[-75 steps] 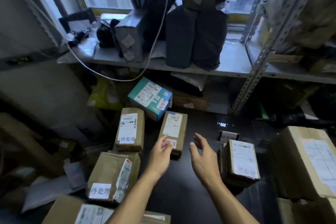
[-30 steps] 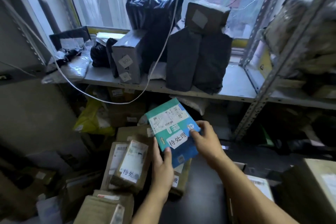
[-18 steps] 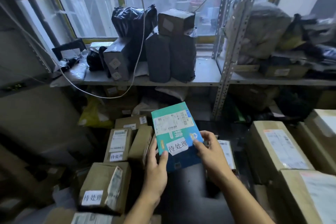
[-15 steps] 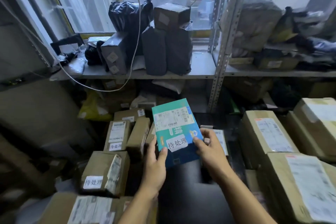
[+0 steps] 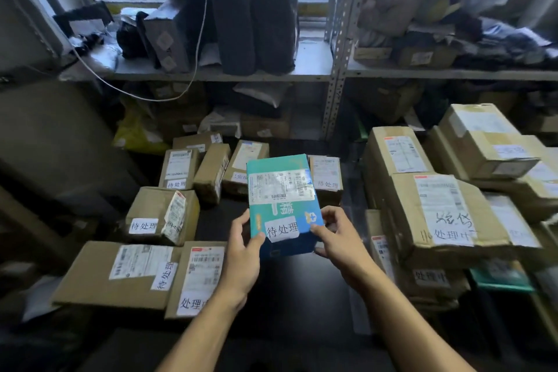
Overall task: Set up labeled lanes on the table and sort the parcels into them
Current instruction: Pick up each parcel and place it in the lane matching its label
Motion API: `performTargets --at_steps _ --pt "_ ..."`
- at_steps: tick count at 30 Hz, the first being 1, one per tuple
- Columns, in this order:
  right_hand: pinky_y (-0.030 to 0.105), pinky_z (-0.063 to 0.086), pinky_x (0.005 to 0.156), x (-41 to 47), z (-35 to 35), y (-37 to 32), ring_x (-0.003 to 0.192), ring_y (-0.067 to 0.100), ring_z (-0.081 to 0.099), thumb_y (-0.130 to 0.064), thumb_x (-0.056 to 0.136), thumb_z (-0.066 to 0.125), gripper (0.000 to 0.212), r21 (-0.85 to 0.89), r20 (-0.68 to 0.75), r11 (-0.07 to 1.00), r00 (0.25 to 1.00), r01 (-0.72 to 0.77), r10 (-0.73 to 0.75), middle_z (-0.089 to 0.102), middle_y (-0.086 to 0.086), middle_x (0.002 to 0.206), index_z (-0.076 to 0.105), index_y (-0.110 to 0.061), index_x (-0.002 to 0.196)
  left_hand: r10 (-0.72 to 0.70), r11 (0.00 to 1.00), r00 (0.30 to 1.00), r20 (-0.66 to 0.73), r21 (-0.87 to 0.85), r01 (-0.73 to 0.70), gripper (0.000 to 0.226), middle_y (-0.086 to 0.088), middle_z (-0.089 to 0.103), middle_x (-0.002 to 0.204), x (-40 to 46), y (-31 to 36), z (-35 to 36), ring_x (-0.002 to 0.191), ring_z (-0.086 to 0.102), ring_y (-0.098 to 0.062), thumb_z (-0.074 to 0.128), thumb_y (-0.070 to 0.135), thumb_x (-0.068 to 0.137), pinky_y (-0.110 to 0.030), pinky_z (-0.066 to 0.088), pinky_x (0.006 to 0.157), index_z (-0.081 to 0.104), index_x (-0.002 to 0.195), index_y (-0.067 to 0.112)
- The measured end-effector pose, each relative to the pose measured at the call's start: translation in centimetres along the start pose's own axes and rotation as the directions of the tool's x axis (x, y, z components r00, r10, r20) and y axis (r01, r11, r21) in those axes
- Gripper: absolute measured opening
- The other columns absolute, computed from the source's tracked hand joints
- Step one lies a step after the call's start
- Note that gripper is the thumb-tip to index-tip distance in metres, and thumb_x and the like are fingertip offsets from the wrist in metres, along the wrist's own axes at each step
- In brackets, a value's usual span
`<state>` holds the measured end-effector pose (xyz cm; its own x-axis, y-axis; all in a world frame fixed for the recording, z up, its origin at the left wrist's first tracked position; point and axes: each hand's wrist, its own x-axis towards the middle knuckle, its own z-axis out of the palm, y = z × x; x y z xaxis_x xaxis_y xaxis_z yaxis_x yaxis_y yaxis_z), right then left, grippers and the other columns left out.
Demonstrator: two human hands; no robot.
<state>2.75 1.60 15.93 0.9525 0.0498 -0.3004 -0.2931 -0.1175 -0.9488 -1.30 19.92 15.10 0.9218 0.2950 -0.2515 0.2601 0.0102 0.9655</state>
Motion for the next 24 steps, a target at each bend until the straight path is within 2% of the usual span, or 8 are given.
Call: performTargets --at_steps 3,7,11,13,15,18,22,24 --pt "0.031 0.061 0.072 -1.9 -0.3 1.6 0.099 0.014 0.063 -0.021 0.094 0.061 0.017 -0.045 -0.009 0.999 1.0 -0.028 0.028 0.063 -0.007 0.108 0.052 -0.03 0.105 -0.005 1.0 1.0 0.024 0.022 0.005 0.045 0.004 0.062 0.128 -1.5 -1.2 -0.3 0.119 0.057 -0.008 0.055 0.01 0.098 -0.037 0.049 0.102 0.045 0.135 0.033" --pt "0.03 0.058 0.069 -4.4 -0.7 3.8 0.091 0.015 0.068 -0.021 0.091 0.063 0.018 -0.026 -0.053 0.996 0.995 -0.083 0.082 0.069 -0.006 0.101 0.053 -0.032 0.102 -0.02 1.0 0.996 0.091 0.026 0.018 0.041 0.008 0.063 0.123 -2.8 -2.8 -0.3 0.112 0.058 0.002 0.054 0.005 0.097 -0.016 0.051 0.084 0.049 0.124 0.036" --pt "0.029 0.049 0.06 -6.8 -1.5 5.5 0.079 0.016 0.065 -0.017 0.087 0.066 0.02 -0.054 -0.117 0.992 0.987 -0.118 0.111 0.071 0.001 0.097 0.053 -0.028 0.098 -0.081 0.996 0.983 0.166 0.043 0.075 0.039 0.01 0.064 0.12 -3.8 -4.4 0.1 0.115 0.059 -0.003 0.055 0.005 0.097 -0.031 0.05 0.099 0.05 0.114 0.039" --pt "0.028 0.047 0.06 -7.5 -2.3 6.2 0.076 0.013 0.062 -0.013 0.088 0.067 0.021 -0.102 -0.15 0.988 0.984 -0.114 0.098 0.07 0.004 0.099 0.053 -0.026 0.098 -0.088 0.995 0.975 0.203 0.055 0.079 0.038 0.016 0.064 0.118 -4.1 -5.3 0.7 0.111 0.06 0.004 0.057 0.007 0.096 -0.026 0.051 0.094 0.051 0.111 0.041" --pt "0.02 0.048 0.061 -7.9 -3.2 6.8 0.075 0.005 0.063 -0.012 0.088 0.067 0.021 -0.144 -0.19 0.981 0.976 -0.133 0.104 0.07 0.001 0.098 0.054 -0.025 0.099 -0.103 0.994 0.969 0.226 0.061 0.091 0.038 0.02 0.064 0.116 -4.5 -6.1 1.6 0.106 0.06 0.011 0.057 0.008 0.096 -0.019 0.051 0.085 0.051 0.109 0.043" --pt "0.013 0.044 0.054 -7.9 -4.1 7.7 0.068 -0.003 0.061 -0.009 0.091 0.065 0.019 -0.155 -0.222 0.976 0.968 -0.154 0.118 0.068 -0.002 0.096 0.054 -0.023 0.1 -0.131 0.991 0.957 0.258 0.049 0.122 0.037 0.017 0.063 0.117 -4.6 -6.8 2.8 0.111 0.06 0.002 0.058 0.009 0.096 -0.021 0.052 0.085 0.05 0.11 0.043" --pt "0.026 0.048 0.07 -6.6 -5.3 8.6 0.09 0.015 0.065 -0.007 0.093 0.062 0.018 -0.142 -0.231 0.968 0.958 -0.206 0.17 0.067 0.003 0.103 0.055 -0.017 0.105 -0.175 0.984 0.951 0.255 0.062 0.165 0.037 0.019 0.061 0.114 -3.6 -7.6 4.8 0.111 0.058 0.0 0.06 0.008 0.095 -0.015 0.051 0.075 0.049 0.109 0.041" --pt "0.033 0.053 0.08 -5.6 -5.9 9.0 0.094 0.017 0.065 -0.006 0.092 0.062 0.018 -0.151 -0.242 0.962 0.952 -0.226 0.186 0.067 0.004 0.104 0.055 -0.015 0.106 -0.196 0.981 0.949 0.246 0.064 0.186 0.037 0.019 0.061 0.111 -3.0 -7.9 5.9 0.107 0.06 0.002 0.06 0.005 0.095 -0.012 0.051 0.07 0.05 0.108 0.039"
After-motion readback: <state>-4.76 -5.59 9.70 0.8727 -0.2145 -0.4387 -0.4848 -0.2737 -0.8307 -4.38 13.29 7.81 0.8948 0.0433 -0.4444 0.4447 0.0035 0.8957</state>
